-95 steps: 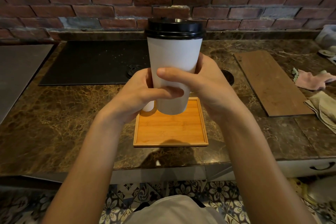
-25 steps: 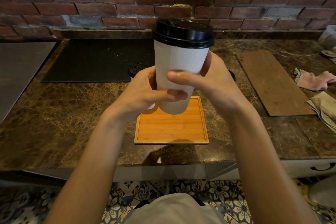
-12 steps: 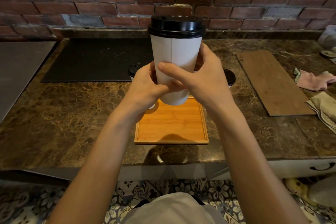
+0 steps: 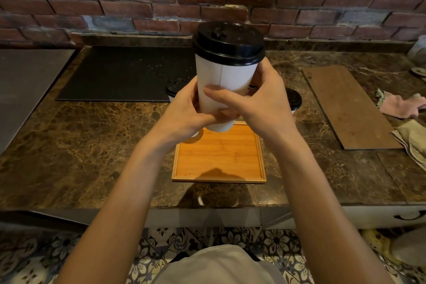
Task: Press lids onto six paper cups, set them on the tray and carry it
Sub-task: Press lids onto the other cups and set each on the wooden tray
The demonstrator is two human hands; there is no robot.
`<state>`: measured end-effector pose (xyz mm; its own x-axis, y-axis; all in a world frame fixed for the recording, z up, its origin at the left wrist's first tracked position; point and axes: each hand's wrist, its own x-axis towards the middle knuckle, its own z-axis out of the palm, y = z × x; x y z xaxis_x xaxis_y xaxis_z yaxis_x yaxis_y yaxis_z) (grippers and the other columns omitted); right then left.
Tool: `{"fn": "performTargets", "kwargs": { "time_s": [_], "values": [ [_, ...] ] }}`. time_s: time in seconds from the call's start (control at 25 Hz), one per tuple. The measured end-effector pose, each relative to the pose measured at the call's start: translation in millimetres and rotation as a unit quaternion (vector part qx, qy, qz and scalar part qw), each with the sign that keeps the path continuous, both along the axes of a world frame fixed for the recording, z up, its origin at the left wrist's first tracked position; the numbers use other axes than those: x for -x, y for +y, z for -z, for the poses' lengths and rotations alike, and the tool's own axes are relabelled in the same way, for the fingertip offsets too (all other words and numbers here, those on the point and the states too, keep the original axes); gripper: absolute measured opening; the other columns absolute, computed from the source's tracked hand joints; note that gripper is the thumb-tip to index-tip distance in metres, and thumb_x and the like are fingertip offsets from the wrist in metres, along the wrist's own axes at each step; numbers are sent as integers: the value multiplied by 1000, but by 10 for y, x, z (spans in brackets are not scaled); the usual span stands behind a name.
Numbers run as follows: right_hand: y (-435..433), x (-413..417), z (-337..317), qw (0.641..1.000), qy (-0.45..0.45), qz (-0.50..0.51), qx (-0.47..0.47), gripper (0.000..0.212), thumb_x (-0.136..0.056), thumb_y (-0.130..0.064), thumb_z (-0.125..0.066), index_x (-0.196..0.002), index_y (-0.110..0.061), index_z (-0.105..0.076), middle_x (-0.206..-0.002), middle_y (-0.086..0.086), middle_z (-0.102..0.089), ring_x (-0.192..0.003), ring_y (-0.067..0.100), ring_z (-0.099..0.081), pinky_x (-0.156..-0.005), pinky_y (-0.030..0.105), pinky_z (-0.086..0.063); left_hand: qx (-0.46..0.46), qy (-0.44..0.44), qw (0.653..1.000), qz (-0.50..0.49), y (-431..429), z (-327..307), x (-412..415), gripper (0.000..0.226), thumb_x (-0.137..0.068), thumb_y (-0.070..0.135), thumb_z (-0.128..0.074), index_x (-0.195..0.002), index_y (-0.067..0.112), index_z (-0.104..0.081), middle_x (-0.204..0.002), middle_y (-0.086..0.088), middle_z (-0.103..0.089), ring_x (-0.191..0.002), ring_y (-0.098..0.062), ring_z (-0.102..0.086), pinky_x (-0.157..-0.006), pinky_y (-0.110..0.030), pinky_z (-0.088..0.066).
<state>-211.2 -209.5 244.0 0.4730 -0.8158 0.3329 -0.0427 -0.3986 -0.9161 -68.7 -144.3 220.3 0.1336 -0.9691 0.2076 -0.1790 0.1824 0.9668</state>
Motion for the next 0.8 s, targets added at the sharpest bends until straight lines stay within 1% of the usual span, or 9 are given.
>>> {"fn": "performTargets", "kwargs": {
  "time_s": [0.12, 0.2, 0.24, 0.32, 0.4, 0.48, 0.6, 0.68, 0.8],
  "values": [
    [-29, 12, 97, 1000, 6, -2, 15, 70, -70, -36, -86, -127, -31, -46, -114, -25, -57, -108, -17, -52, -81, 5, -46, -41, -26, 998, 45, 104, 186, -169, 75, -69, 30, -81, -131, 44, -40, -131, 24, -51, -122, 6, -48, -96, -14, -43],
    [-59, 21, 222, 999, 25, -1, 21, 73, -70, -38, -86, -129, -31, -45, -117, -26, -55, -110, -18, -50, -85, 5, -46, -84, -77, 993, 22, 209, 414, -311, 70, -70, 50, -73, -127, 63, -35, -130, 44, -39, -126, 15, -36, -103, -14, -34],
    [-71, 23, 309, 999, 36, 1, 20, 76, -69, -39, -87, -132, -29, -45, -121, -24, -56, -114, -14, -50, -90, 9, -47, -100, -103, 990, -14, 257, 574, -385, 64, -73, 54, -70, -126, 64, -35, -130, 44, -36, -128, 13, -33, -107, -20, -32],
    [-83, 33, 525, 999, 48, 6, 15, 83, -68, -38, -88, -137, -24, -44, -129, -17, -56, -122, -4, -51, -99, 17, -46, -114, -160, 972, -129, 332, 947, -527, 56, -84, 53, -62, -134, 50, -39, -141, 27, -35, -132, 2, -30, -110, -35, -29],
    [-70, 36, 777, 998, 56, 9, -5, 85, -67, -37, -88, -138, -25, -44, -129, -19, -55, -120, -8, -49, -96, 8, -42, -140, -201, 940, -236, 392, 1311, -633, 56, -88, 50, -56, -140, 37, -40, -151, 9, -33, -137, -8, -28, -109, -40, -26],
    [-49, 19, 1044, 997, 75, 9, -35, 85, -67, -35, -89, -138, -26, -43, -128, -22, -53, -115, -17, -46, -91, 2, -40, -172, -234, 913, -286, 446, 1650, -714, 56, -91, 48, -53, -142, 32, -40, -153, 2, -30, -140, -16, -26, -112, -44, -20],
    [-4, -25, 1449, 992, 95, 18, -76, 84, -64, -31, -91, -132, -35, -41, -117, -36, -51, -109, -25, -44, -86, -1, -40, -238, -316, 876, -275, 503, 2092, -799, 56, -95, 49, -46, -145, 29, -35, -157, -3, -24, -145, -21, -18, -117, -46, -2],
    [18, -88, 1697, 990, 108, 16, -95, 83, -63, -28, -92, -126, -43, -40, -111, -45, -51, -108, -28, -44, -83, -2, -41, -273, -362, 851, -264, 505, 2287, -845, 57, -96, 52, -39, -148, 30, -30, -159, -6, -17, -146, -24, -10, -117, -46, 2],
    [9, -179, 1967, 985, 127, 6, -115, 84, -63, -25, -92, -123, -47, -39, -115, -37, -51, -109, -27, -45, -83, 0, -42, -295, -396, 833, -248, 473, 2464, -855, 55, -99, 50, -32, -150, 29, -24, -160, -9, -10, -147, -24, -4, -117, -45, 3]
  ]
}}
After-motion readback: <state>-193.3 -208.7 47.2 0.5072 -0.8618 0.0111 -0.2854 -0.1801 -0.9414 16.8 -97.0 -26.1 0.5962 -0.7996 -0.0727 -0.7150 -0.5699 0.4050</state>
